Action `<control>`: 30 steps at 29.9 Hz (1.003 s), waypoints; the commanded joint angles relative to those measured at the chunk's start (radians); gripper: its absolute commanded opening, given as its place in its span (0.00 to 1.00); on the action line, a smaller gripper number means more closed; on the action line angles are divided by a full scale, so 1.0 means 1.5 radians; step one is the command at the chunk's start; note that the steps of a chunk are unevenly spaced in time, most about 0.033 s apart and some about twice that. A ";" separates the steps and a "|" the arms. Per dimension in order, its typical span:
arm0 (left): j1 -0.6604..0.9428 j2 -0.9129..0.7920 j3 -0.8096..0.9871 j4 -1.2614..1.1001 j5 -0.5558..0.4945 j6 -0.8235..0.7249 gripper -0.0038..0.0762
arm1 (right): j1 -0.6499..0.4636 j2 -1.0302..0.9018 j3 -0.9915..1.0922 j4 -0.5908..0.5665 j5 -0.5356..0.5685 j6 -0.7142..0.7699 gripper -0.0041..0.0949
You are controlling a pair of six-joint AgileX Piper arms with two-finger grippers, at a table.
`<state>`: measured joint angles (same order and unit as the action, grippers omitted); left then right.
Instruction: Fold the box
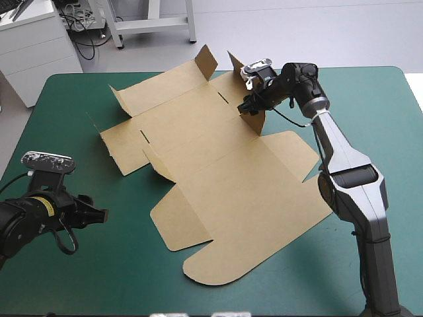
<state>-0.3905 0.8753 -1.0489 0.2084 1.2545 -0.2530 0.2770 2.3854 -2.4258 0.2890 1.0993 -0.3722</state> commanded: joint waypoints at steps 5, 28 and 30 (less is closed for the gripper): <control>-0.002 -0.006 -0.021 0.009 -0.006 -0.004 0.53 | 0.015 -0.023 -0.022 -0.002 -0.009 -0.012 0.56; -0.002 -0.006 -0.021 0.022 0.028 0.000 0.53 | 0.017 -0.043 -0.024 -0.072 0.006 -0.216 0.02; -0.002 -0.006 -0.021 0.027 0.028 0.002 0.53 | 0.017 -0.045 -0.024 -0.066 0.020 -0.267 0.02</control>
<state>-0.3905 0.8753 -1.0489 0.2210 1.2550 -0.2502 0.3051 2.4089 -2.4258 0.1798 1.1244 -0.6392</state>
